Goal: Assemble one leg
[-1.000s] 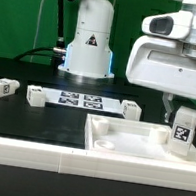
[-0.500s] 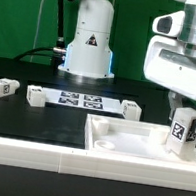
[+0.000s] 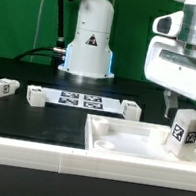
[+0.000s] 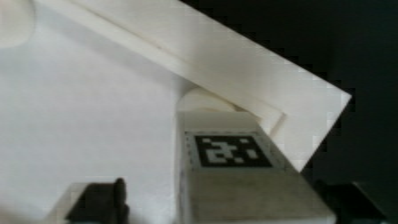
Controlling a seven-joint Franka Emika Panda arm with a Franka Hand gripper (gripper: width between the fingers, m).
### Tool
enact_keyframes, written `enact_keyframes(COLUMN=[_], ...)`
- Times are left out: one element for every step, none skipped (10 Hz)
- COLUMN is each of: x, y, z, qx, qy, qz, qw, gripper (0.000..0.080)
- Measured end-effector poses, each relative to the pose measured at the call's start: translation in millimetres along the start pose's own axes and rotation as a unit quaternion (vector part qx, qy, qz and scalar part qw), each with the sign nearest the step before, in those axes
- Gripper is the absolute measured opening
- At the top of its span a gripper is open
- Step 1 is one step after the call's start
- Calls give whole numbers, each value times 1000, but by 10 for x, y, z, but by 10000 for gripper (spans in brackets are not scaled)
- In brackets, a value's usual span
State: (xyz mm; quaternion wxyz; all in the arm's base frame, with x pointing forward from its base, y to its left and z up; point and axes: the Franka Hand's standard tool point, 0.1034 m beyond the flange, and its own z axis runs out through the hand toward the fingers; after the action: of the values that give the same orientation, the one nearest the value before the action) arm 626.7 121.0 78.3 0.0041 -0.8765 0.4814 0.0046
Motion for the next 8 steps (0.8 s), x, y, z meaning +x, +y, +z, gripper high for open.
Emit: enact_keyframes(x=[3,15,0,-27,-45,-20,16,34], y=[1,4,-9,-19,-31,-26,-7,1], z=[-1,-2,-13,-20,-31,-29,-23,-24], qx=[0,0,-1,-3,-5,-4,-5,-5], qy=[0,0,0,-3,-7,-8,-9,-9], qz=[-56,-113,-172,-234,-294,-349,-380,-410], qw=[998,994,985,972,956,937,925,912], gripper=[618,643,648,648,649,649,649,649])
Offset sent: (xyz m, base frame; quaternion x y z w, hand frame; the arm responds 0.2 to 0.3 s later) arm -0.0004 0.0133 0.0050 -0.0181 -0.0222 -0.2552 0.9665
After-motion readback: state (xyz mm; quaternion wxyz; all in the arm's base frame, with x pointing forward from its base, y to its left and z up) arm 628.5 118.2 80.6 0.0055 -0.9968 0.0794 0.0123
